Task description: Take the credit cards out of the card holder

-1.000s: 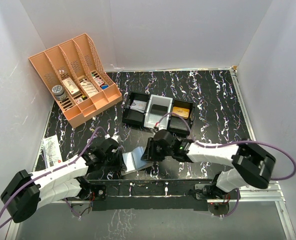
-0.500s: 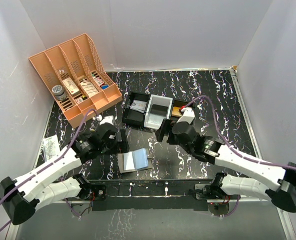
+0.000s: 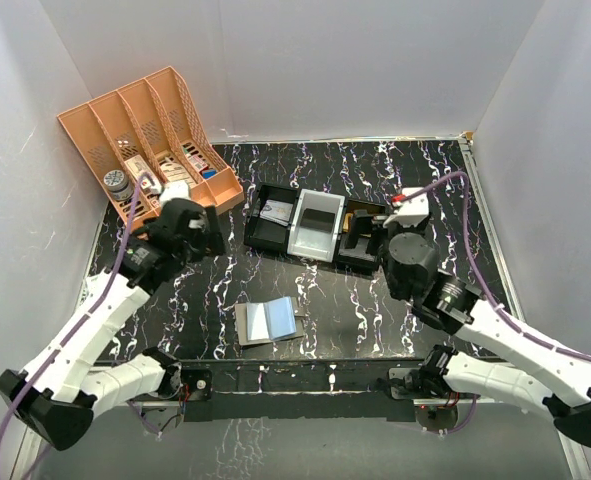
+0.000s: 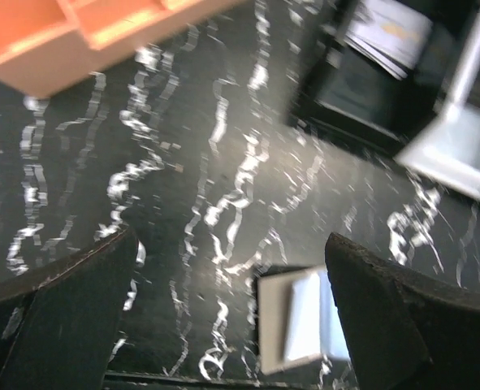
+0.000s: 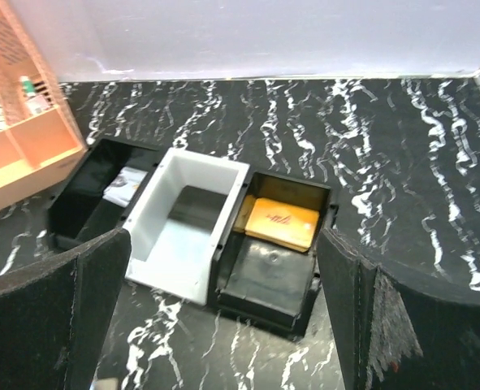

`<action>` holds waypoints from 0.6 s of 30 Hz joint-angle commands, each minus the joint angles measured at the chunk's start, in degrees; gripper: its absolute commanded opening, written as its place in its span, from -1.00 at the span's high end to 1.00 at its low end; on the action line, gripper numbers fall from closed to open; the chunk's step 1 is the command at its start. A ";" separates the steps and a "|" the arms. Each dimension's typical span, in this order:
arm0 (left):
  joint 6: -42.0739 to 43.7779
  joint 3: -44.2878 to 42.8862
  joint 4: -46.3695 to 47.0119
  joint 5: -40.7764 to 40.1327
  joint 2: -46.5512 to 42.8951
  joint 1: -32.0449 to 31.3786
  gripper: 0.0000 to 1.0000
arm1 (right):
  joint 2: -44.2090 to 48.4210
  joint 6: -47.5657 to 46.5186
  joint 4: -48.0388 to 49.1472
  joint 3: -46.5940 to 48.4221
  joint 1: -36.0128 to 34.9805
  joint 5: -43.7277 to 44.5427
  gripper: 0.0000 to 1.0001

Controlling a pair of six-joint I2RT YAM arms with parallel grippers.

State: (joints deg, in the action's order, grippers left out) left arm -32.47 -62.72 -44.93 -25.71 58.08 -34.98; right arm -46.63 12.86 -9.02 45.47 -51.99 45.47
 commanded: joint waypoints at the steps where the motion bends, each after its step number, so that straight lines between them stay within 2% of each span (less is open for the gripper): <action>1: 6.62 -2.85 -0.60 1.89 -0.46 10.45 -0.97 | -4.32 -5.20 -1.17 6.17 3.73 -0.64 -0.96; 3: 7.24 -3.49 -0.97 1.73 0.32 13.67 -0.97 | -6.02 -2.18 -4.60 8.19 9.57 -4.45 -0.96; 7: 6.86 -7.30 -2.92 1.77 2.70 17.71 -0.97 | -10.23 2.03 -13.82 15.28 31.43 -35.54 -0.96; 8: 6.29 -8.97 -3.78 1.73 2.89 17.73 -0.97 | -11.08 2.26 -16.09 17.46 34.03 -39.47 -0.96; 11: 4.68 -12.95 -5.25 0.08 1.60 17.75 -0.97 | -10.63 1.56 -18.19 21.56 35.11 -38.73 -0.96; 18: 5.63 -17.04 -2.40 -2.64 -5.69 17.76 -0.97 | -6.01 -0.70 -15.26 27.10 35.07 -40.02 -0.96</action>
State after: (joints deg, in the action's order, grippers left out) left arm -27.59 -76.38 -48.18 -25.65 56.80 -17.45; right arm -55.88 13.47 -26.98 67.59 -16.91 9.80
